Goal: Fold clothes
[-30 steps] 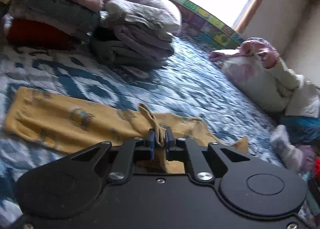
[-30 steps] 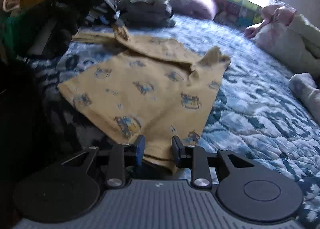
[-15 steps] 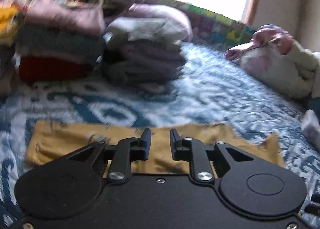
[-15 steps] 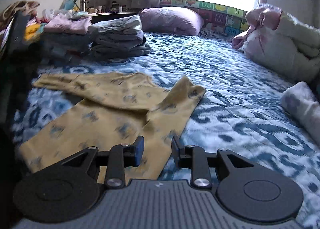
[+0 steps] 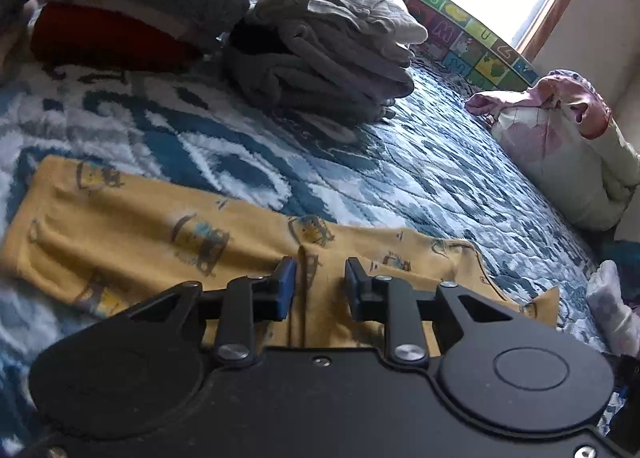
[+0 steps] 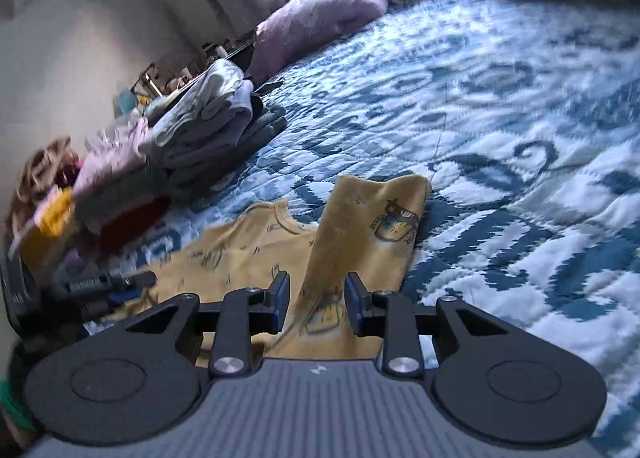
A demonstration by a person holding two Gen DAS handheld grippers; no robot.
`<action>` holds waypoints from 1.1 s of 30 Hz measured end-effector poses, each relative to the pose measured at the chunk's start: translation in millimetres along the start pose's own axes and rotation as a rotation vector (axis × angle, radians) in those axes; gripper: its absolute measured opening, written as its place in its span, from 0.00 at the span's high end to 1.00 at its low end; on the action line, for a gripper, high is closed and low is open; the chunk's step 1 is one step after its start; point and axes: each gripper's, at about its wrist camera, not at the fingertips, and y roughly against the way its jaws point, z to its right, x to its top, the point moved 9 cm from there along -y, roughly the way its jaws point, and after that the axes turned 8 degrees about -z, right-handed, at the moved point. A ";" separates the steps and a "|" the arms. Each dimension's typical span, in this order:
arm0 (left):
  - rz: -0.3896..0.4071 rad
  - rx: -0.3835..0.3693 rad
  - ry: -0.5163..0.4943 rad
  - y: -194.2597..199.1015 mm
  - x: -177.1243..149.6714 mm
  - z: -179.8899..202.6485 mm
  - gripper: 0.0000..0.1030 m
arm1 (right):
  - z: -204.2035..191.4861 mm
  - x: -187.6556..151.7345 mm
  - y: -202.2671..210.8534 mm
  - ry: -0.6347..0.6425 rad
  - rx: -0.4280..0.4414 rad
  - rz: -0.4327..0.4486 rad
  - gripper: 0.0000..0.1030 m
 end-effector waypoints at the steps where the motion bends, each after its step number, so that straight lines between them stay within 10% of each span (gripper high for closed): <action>1: 0.002 -0.003 0.003 -2.0 0.7 0.1 0.77 | 5.3 1.6 -3.1 -0.028 0.010 -0.008 0.69; 9: 0.120 0.004 -0.136 15.0 5.8 23.3 0.93 | 28.1 18.7 -4.1 -0.150 0.104 0.025 0.69; 17: 0.257 -0.278 -0.341 103.4 -0.1 94.7 0.93 | 46.3 31.9 -12.9 -0.395 0.335 0.037 0.69; 33: 0.070 -0.598 -1.053 158.1 -116.8 226.2 0.93 | 65.0 26.2 -30.0 -0.536 0.388 -0.010 0.70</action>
